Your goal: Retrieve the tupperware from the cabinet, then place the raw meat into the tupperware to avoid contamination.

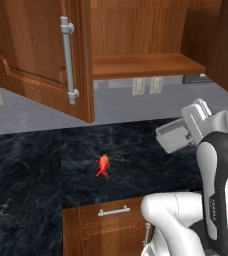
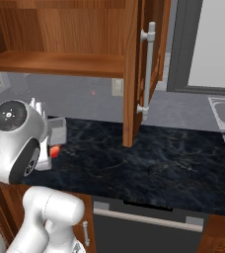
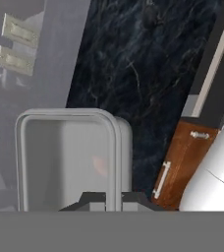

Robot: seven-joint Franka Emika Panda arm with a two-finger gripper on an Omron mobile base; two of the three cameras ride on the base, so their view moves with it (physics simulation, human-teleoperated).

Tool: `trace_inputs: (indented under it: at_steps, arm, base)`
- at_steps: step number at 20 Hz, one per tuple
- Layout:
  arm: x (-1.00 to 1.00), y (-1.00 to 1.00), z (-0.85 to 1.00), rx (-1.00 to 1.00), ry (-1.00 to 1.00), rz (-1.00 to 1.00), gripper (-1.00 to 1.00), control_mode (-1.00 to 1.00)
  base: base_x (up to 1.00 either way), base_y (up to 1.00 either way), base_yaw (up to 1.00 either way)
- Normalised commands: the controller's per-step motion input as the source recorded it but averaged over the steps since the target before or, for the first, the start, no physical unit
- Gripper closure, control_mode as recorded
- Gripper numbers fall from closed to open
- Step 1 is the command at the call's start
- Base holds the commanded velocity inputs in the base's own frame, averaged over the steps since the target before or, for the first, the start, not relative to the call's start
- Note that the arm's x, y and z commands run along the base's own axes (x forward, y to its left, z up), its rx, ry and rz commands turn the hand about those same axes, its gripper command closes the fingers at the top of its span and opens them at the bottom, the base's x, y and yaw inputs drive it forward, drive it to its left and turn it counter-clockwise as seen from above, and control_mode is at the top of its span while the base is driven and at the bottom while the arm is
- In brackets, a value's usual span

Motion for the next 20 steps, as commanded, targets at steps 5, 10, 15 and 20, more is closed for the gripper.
trace_inputs:
  at_steps: [5,10,15,20]
  arm:
    - [0.26,-0.02,-0.31,-0.03,0.24,0.08,1.00,-1.00]
    - [0.28,0.00,-0.32,-0.06,0.21,0.02,1.00,-1.00]
    - [0.30,-0.01,-0.37,-0.05,0.17,0.00,1.00,-1.00]
    - [0.30,-0.03,-0.43,-0.02,0.12,0.01,1.00,-1.00]
  base:
    - [0.00,0.00,0.00]
    - [0.00,0.00,0.00]
    - [0.00,0.00,0.00]
    - [0.00,0.00,0.00]
